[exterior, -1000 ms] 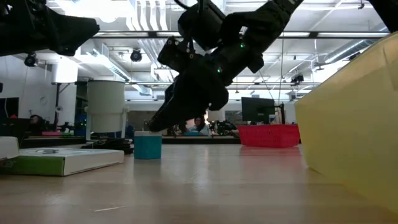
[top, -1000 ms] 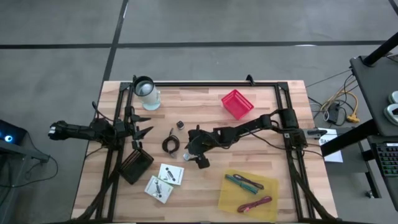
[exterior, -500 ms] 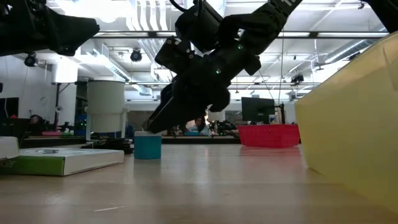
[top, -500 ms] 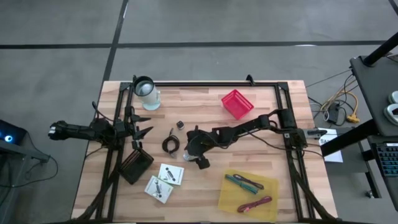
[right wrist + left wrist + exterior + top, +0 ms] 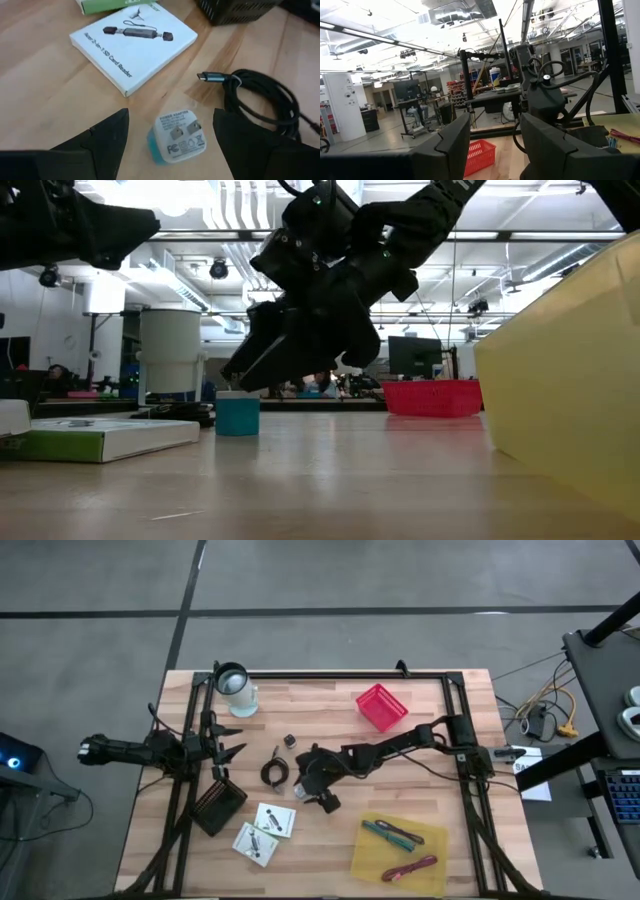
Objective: Pick and place items into bin
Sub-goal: Put the light blue charger adapter into the orange bin
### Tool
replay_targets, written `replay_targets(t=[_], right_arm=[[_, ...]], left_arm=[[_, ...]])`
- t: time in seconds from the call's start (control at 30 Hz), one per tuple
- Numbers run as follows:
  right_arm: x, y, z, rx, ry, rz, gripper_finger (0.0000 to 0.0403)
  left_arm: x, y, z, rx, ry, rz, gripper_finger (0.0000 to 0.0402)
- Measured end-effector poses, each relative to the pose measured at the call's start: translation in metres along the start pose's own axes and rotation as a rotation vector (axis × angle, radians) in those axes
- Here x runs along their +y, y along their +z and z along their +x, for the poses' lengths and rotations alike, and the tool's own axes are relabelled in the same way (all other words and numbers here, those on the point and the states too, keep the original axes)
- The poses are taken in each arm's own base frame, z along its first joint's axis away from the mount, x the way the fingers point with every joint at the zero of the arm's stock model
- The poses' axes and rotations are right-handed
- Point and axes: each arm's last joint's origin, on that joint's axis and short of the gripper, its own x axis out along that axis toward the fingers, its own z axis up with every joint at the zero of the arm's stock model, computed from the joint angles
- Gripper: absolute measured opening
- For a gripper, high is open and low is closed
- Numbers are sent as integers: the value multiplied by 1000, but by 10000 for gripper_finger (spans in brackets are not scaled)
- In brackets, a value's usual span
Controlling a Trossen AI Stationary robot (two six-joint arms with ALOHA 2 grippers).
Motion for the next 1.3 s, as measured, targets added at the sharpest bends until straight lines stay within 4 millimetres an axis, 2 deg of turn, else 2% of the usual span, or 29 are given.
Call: replay_targets(t=[0.23,0.47,1.3], right_arm=[[-1,-8,10,5,-2,-56,274],[-12,-7,7,1,-25,-14,269],[-8,-15,9,33,50,1,179]], left_arm=[[0,0,0,-1,1,0,160],[0,0,0,1,0,0,160],[0,0,0,1,0,1,160]])
